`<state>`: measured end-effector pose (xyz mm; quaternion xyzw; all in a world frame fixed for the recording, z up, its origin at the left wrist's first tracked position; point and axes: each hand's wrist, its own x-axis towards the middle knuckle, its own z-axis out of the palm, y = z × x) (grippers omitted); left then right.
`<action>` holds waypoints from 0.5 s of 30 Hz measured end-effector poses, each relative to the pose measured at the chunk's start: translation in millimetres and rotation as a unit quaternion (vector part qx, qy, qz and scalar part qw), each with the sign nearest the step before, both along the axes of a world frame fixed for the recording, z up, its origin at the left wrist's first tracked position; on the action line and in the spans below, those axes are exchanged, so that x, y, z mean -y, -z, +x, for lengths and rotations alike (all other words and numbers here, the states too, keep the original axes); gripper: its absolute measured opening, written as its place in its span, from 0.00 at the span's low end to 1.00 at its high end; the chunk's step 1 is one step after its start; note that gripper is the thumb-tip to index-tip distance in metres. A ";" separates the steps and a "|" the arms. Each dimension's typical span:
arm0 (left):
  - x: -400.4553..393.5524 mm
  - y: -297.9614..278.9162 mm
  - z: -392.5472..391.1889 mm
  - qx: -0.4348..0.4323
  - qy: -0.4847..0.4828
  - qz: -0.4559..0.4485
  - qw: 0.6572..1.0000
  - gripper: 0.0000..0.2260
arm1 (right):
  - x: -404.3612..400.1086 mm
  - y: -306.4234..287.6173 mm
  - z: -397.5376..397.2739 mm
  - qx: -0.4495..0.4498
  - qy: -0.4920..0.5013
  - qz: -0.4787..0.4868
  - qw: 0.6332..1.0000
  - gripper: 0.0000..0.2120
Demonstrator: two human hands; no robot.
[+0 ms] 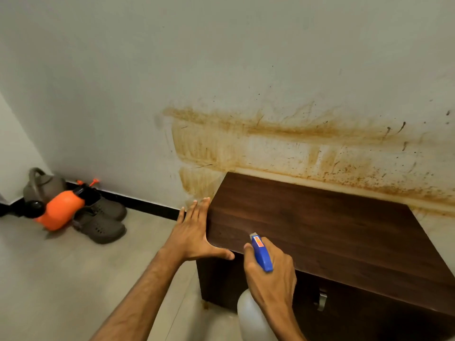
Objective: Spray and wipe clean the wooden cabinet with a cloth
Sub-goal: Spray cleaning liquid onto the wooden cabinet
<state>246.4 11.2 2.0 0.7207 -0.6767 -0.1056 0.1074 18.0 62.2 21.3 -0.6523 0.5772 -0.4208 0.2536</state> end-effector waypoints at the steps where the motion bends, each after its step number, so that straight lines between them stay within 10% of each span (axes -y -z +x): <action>1: 3.3 0.4 -4.9 0.001 0.005 -0.004 1.000 0.78 | 3.1 -1.6 -4.1 0.005 0.009 -0.011 1.000 0.15; 15: 33.4 1.6 -99.6 0.031 0.114 -0.048 0.992 0.70 | 0.5 10.0 -92.6 0.034 0.117 -0.051 0.991 0.15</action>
